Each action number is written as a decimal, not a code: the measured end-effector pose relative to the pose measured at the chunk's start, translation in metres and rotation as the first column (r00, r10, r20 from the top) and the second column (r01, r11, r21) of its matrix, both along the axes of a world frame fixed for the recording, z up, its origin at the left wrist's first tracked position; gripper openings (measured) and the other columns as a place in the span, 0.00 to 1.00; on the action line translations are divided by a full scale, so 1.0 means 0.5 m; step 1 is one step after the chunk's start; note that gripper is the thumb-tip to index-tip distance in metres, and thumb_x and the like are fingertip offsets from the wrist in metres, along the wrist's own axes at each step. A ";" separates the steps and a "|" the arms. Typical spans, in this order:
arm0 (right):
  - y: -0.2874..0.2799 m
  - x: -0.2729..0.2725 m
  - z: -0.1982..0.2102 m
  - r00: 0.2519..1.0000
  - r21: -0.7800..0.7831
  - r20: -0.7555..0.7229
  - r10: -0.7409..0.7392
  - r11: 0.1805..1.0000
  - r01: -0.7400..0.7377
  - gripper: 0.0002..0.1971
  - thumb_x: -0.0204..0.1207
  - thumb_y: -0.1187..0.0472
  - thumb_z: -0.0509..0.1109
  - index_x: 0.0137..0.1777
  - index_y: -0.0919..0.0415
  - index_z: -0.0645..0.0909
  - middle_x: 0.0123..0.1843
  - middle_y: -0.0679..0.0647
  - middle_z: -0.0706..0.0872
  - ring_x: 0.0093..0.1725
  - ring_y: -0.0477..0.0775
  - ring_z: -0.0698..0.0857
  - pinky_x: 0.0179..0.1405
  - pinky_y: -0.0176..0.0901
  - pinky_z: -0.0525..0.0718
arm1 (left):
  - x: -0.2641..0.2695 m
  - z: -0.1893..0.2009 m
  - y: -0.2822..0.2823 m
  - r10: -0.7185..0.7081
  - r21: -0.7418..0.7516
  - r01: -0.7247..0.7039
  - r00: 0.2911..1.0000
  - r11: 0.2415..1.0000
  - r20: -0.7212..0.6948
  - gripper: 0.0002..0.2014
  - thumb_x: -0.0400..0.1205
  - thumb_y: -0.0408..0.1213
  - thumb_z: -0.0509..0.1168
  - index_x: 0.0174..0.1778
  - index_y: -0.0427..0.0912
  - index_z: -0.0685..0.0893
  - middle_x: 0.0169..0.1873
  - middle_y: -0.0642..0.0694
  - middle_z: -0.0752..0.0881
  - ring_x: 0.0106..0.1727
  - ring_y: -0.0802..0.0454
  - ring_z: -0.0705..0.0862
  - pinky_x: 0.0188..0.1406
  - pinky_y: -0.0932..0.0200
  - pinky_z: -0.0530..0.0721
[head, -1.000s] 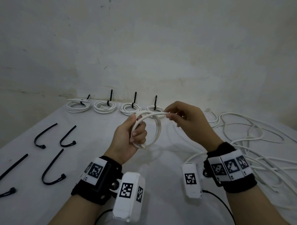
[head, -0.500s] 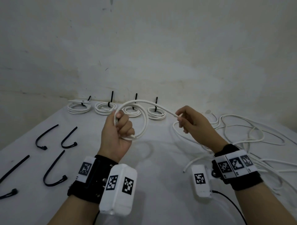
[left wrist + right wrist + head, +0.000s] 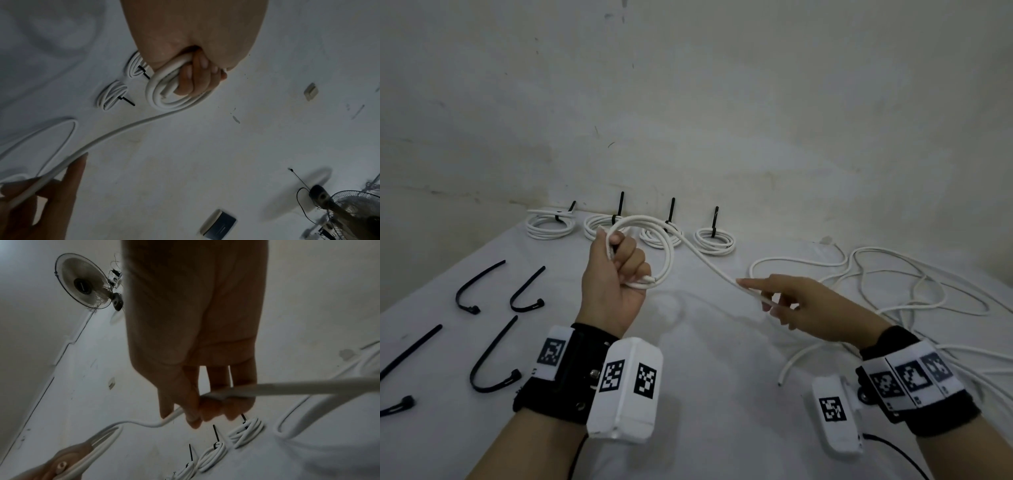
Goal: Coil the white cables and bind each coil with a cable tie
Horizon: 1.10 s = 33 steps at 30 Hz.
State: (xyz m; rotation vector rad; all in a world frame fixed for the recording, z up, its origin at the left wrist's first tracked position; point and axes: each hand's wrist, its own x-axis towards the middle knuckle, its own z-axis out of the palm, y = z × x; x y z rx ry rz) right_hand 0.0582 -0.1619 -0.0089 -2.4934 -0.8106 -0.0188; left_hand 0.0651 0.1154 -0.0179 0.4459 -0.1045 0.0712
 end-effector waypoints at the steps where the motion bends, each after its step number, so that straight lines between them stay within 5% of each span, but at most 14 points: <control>1: -0.005 -0.001 0.001 1.000 0.064 0.000 -0.027 0.998 0.027 0.28 0.80 0.71 0.64 0.67 0.33 0.75 0.43 0.43 0.82 0.32 0.42 0.80 0.36 0.32 0.81 | 0.000 0.000 0.001 0.006 0.002 -0.006 1.000 1.000 0.000 0.20 0.88 0.49 0.49 0.30 0.48 0.65 0.14 0.52 0.61 0.12 0.59 0.58 0.13 0.68 0.57; 4: -0.015 -0.005 0.006 0.993 0.222 0.006 -0.116 0.969 0.112 0.20 0.81 0.72 0.63 0.59 0.42 0.77 0.41 0.48 0.84 0.28 0.47 0.81 0.32 0.36 0.81 | 0.001 0.003 0.005 0.022 0.003 -0.022 1.000 1.000 0.014 0.19 0.88 0.47 0.49 0.30 0.48 0.65 0.14 0.53 0.61 0.12 0.59 0.59 0.13 0.68 0.57; 7: -0.008 -0.012 0.006 0.992 0.032 0.068 -0.103 0.994 0.101 0.18 0.80 0.71 0.64 0.59 0.45 0.77 0.42 0.45 0.82 0.30 0.41 0.81 0.34 0.31 0.81 | 0.003 0.003 0.008 0.039 0.008 -0.040 0.999 0.999 0.022 0.19 0.88 0.47 0.48 0.30 0.48 0.66 0.14 0.53 0.61 0.13 0.59 0.59 0.13 0.68 0.58; 10: 0.017 -0.025 0.001 0.993 -0.187 0.118 0.023 0.982 -0.001 0.25 0.79 0.75 0.62 0.66 0.46 0.78 0.47 0.38 0.73 0.43 0.31 0.77 0.43 0.24 0.75 | 0.007 0.000 0.010 0.058 0.056 -0.059 0.998 0.997 0.017 0.19 0.89 0.48 0.47 0.31 0.48 0.66 0.15 0.54 0.61 0.13 0.59 0.58 0.13 0.68 0.59; 15: 0.059 -0.051 0.017 0.935 -0.322 0.318 0.156 0.945 -0.048 0.31 0.74 0.80 0.60 0.64 0.45 0.84 0.47 0.44 0.71 0.36 0.42 0.71 0.34 0.41 0.73 | 0.005 -0.007 -0.014 0.097 0.249 -0.101 0.995 0.963 0.028 0.20 0.89 0.48 0.45 0.32 0.47 0.66 0.15 0.55 0.62 0.14 0.61 0.58 0.15 0.68 0.59; 19: 0.096 -0.061 0.034 0.870 -0.297 0.407 0.278 0.941 -0.161 0.29 0.69 0.80 0.60 0.57 0.50 0.87 0.47 0.49 0.79 0.40 0.45 0.71 0.33 0.43 0.74 | 0.003 -0.014 -0.027 0.058 0.304 -0.064 0.998 0.950 0.029 0.20 0.90 0.47 0.44 0.32 0.46 0.66 0.16 0.54 0.62 0.14 0.60 0.58 0.15 0.68 0.60; 24: 0.131 -0.066 0.050 0.861 -0.168 0.425 0.279 0.959 -0.228 0.17 0.76 0.70 0.61 0.54 0.54 0.88 0.47 0.47 0.83 0.45 0.50 0.80 0.40 0.45 0.80 | -0.003 -0.021 -0.042 0.018 0.382 -0.025 1.000 0.924 0.022 0.20 0.90 0.47 0.43 0.33 0.45 0.66 0.15 0.54 0.62 0.14 0.60 0.58 0.16 0.67 0.61; 29: 0.159 -0.059 0.052 0.862 -0.046 0.452 0.231 0.971 -0.236 0.07 0.76 0.65 0.67 0.49 0.59 0.87 0.44 0.47 0.82 0.44 0.45 0.81 0.40 0.49 0.83 | -0.012 -0.021 -0.065 -0.089 0.448 0.076 0.996 0.891 0.010 0.20 0.90 0.46 0.44 0.33 0.44 0.66 0.16 0.53 0.62 0.15 0.60 0.60 0.15 0.68 0.62; 33: 0.167 -0.054 0.052 0.847 -0.029 0.486 0.216 0.972 -0.232 0.06 0.76 0.63 0.69 0.50 0.57 0.86 0.45 0.37 0.78 0.42 0.37 0.75 0.37 0.46 0.83 | -0.026 -0.023 -0.082 -0.123 0.575 0.110 0.992 0.810 -0.016 0.20 0.89 0.47 0.46 0.33 0.43 0.68 0.18 0.50 0.64 0.17 0.58 0.64 0.18 0.66 0.66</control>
